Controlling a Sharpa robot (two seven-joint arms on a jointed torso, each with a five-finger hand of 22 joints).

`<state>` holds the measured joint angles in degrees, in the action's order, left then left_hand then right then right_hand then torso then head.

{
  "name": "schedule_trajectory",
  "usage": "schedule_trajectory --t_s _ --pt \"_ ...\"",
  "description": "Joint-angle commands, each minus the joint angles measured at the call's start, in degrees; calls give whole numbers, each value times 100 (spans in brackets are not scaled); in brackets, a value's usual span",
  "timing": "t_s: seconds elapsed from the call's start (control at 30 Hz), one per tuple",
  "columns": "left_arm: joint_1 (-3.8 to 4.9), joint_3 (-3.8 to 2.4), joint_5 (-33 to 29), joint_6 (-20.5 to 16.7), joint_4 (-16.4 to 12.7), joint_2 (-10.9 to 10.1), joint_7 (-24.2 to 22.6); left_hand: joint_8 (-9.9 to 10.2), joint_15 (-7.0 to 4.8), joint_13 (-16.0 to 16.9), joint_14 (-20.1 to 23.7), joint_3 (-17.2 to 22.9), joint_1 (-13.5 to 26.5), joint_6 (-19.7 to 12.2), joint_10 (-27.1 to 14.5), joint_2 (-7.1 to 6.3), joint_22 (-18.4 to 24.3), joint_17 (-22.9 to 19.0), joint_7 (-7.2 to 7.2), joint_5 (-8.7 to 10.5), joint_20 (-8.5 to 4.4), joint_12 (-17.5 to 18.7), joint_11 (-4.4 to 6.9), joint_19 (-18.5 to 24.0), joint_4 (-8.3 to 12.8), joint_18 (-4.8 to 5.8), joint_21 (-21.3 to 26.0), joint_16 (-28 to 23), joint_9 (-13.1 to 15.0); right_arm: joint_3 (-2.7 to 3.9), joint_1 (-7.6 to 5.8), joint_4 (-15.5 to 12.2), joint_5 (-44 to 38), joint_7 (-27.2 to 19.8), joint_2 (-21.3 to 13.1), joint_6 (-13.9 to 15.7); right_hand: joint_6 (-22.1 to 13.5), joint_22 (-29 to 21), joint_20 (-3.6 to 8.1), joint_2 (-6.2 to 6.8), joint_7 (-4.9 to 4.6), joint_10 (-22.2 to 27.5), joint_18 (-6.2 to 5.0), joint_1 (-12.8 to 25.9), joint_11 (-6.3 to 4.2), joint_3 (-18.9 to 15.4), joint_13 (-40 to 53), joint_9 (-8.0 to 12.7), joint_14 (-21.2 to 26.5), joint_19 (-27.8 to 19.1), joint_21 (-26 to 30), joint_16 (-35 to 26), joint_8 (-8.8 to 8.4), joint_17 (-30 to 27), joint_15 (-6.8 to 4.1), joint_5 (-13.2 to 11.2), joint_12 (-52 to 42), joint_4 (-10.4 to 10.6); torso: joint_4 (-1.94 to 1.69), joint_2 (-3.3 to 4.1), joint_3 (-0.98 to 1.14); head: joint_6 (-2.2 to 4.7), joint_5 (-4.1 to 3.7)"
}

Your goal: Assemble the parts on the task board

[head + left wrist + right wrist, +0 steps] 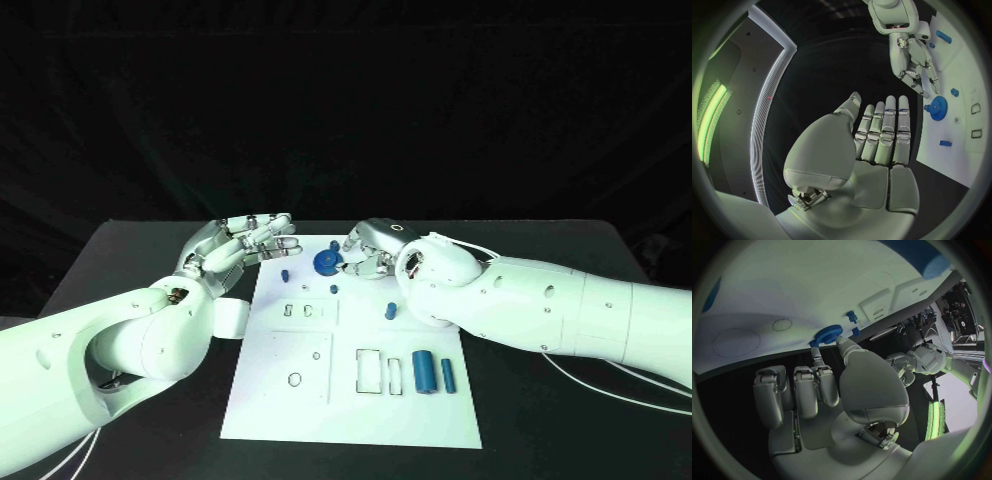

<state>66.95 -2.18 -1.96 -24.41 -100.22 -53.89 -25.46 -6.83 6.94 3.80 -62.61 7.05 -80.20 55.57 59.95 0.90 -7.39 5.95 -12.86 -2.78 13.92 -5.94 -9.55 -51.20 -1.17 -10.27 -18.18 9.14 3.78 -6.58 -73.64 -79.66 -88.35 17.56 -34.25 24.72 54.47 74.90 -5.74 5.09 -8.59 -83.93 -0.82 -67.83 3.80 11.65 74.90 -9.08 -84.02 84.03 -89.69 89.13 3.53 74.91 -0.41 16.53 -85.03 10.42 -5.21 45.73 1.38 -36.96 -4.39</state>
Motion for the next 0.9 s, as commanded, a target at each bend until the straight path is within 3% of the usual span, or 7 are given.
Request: schedule_trajectory --t_s 0.03,0.1,0.2,0.43,0.53,0.7,0.9 --pt "5 -3 32 102 -2 0 -36 23 13 -3 -35 10 -9 10 4 -6 6 -5 -14 -20 12 23 -20 15 30 -28 21 -27 -4 13 -38 -202 146 -304 -208 715 51 1510 -3 -10 -13 -243 82 -108 11 29 1105 3 -561 597 -31 19 30 1345 8 33 -30 -33 11 -8 -5 11 -7" --pt "5 -3 32 104 0 -2 -37 23 13 -3 -35 10 -9 10 4 -6 6 -5 -14 -20 12 23 -20 15 30 -28 21 -27 -4 23 -106 -419 389 -544 -479 845 66 1510 0 -13 -14 -233 82 -166 12 64 1094 6 -557 597 -31 11 28 1327 6 29 -17 -71 14 -5 -7 34 -15" --pt "5 -2 32 109 8 2 -36 28 13 -2 -39 17 -15 11 7 -9 9 -5 -14 -21 12 29 -20 14 41 -28 21 -36 -3 30 -219 -642 938 -969 -860 769 128 1510 9 7 -3 -201 82 -263 5 97 1060 1 -536 597 -31 -27 40 1237 -10 -98 26 -140 31 -22 -6 52 -48" --pt "4 2 32 138 31 24 -29 31 12 -2 -41 21 -22 14 9 -11 10 -5 -12 -20 12 32 -19 13 50 -29 21 -40 -3 31 -328 -709 2166 -1790 -1581 105 287 1221 67 148 45 27 -1 -663 -41 161 832 -7 -444 413 217 -206 55 876 -69 -229 316 -432 74 -65 -7 68 -100" --pt "4 4 32 148 46 34 -28 31 12 -2 -41 21 -22 14 9 -11 10 -5 -12 -20 12 32 -19 13 50 -29 21 -40 -3 24 -325 -642 2297 -1968 -1800 -66 265 1167 69 217 49 90 -15 -773 -48 144 771 8 -443 379 268 -216 28 869 -68 -239 396 -516 89 -78 2 69 -99" --pt "4 6 32 154 74 58 -22 33 11 -2 -44 27 -30 18 13 -14 12 -4 -10 -21 11 36 -17 13 60 -29 22 -46 -2 14 -235 -518 2146 -2084 -2084 -177 91 1157 48 288 5 157 -17 -824 -18 82 708 56 -450 375 281 -213 -5 888 -31 -243 481 -555 78 -83 12 79 -130" --pt "3 8 32 162 101 70 -22 33 11 -2 -44 27 -30 18 13 -14 12 -4 -10 -21 11 36 -17 13 60 -29 22 -46 -2 10 -126 -426 1976 -2115 -2247 -245 20 1181 35 312 -10 162 -10 -838 -4 42 704 74 -462 391 263 -191 -6 937 -17 -238 488 -558 70 -77 9 61 -146"
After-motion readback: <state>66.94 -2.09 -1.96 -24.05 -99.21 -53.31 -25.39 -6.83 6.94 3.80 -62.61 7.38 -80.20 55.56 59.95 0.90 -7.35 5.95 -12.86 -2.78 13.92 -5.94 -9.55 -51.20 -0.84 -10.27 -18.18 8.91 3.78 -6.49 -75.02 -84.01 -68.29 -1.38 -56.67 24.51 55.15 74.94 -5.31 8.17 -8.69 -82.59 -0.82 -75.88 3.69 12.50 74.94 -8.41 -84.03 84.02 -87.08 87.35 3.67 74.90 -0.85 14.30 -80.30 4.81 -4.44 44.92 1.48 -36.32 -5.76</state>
